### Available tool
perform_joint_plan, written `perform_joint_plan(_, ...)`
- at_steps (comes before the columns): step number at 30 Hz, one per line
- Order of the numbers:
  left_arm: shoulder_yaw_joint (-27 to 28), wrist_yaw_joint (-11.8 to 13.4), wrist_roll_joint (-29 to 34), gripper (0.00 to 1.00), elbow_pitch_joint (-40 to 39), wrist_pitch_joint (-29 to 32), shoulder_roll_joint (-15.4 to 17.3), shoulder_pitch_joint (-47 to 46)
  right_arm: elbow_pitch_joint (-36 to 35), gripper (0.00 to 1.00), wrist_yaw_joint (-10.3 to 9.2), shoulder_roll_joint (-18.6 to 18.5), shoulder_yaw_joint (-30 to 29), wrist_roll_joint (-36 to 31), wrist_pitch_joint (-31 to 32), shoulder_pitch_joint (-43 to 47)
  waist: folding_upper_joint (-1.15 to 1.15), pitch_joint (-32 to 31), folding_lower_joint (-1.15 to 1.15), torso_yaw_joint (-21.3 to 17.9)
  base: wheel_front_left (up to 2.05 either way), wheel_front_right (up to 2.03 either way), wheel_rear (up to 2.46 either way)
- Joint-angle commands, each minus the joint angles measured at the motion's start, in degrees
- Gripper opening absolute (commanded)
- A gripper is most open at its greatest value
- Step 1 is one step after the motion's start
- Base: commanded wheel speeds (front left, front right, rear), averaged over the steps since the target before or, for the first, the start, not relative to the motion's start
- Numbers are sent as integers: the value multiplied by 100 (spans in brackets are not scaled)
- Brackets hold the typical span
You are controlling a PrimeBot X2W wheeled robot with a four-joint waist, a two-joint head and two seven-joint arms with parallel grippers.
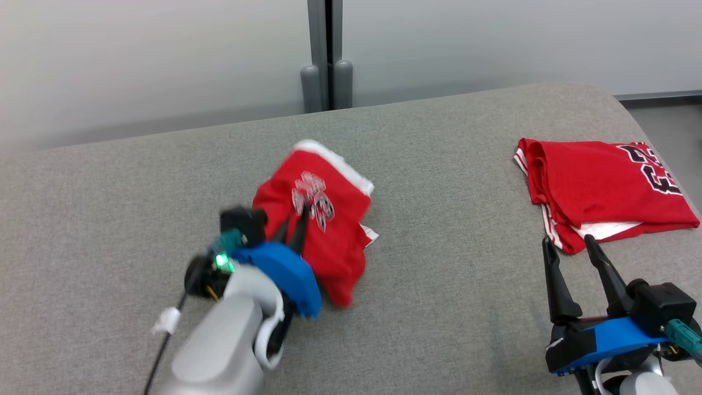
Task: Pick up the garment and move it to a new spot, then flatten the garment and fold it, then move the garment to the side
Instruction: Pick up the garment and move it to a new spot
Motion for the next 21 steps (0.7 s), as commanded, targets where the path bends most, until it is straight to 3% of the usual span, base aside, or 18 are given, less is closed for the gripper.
perform_joint_plan(1, -154, -12, 22, 0, 264, -119, -55, 234, 40, 100, 1, -18, 8, 37, -38, -42, 1, 17, 0, -27, 0, 0, 0)
perform_joint_plan(7, -612, -144, -182, 0, 929, -408, -261, 709, 146, 100, 1, -17, 50, 25, -30, -54, 1, 21, 0, -35, 0, 0, 0)
perform_joint_plan(11, -1077, -90, -521, 0, 827, -508, -271, 870, 202, 100, 1, -18, 98, 51, -45, -54, 1, 5, 0, -1, 0, 0, 0)
perform_joint_plan(12, -1202, -83, -583, 32, 804, -510, -268, 883, 218, 100, 1, -18, 106, 52, -50, -64, 1, 3, 0, 8, 0, 0, 0)
perform_joint_plan(13, -1316, -60, -657, 97, 777, -521, -272, 878, 227, 100, 1, -18, 114, 54, -57, -81, 1, 2, 0, 18, 0, 0, 0)
perform_joint_plan(21, -1689, 189, -884, 100, 591, -948, -267, 519, 333, 100, 1, -18, 134, 59, -87, 75, 1, -213, 0, 238, 0, 0, 0)
